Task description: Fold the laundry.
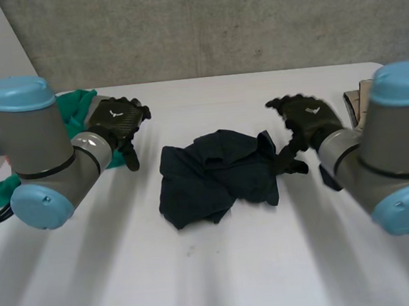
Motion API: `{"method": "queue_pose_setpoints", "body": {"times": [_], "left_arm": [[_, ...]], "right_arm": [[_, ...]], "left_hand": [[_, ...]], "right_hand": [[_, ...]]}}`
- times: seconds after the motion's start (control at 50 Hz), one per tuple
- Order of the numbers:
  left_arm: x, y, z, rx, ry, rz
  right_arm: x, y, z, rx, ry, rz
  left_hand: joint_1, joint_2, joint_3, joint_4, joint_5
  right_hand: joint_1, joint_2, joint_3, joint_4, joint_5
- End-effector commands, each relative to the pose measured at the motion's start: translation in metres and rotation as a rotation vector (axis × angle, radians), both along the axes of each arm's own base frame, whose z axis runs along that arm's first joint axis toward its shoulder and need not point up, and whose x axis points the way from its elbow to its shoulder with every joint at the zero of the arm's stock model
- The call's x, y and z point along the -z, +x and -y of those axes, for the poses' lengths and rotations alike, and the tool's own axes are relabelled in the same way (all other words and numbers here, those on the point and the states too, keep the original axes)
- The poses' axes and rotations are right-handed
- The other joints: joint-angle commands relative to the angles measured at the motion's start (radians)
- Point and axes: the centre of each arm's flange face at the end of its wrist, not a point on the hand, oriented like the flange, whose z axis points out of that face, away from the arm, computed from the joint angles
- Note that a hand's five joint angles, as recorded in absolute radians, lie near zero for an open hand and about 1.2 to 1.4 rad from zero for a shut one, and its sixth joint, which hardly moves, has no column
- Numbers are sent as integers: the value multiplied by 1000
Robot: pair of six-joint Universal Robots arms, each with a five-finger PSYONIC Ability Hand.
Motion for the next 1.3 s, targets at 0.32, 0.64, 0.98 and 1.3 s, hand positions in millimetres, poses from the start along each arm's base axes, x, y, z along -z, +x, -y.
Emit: {"method": "queue_pose_setpoints", "body": {"times": [0.32,0.64,0.98,1.3], "left_arm": [[43,-49,-55,100,240,-5],[12,-86,-135,198,205,-170],[-64,-75,-113,150,42,-356],[-70,32,-40,-104,34,-326]], "right_arm": [[-3,4,14,90,-90,-10],[-6,18,104,-81,-413,-328],[-33,30,147,80,-785,-228],[-60,-2,5,-84,-117,-308]], "left_hand": [[1072,1191,1188,1197,1169],[1072,1191,1188,1197,1169],[-149,-31,-34,-25,-52],[-149,-31,-34,-25,-52]], "right_hand": [[1181,1195,1192,1191,1174],[1181,1195,1192,1191,1174],[-41,-27,-30,-30,-48],[-41,-27,-30,-30,-48]]}}
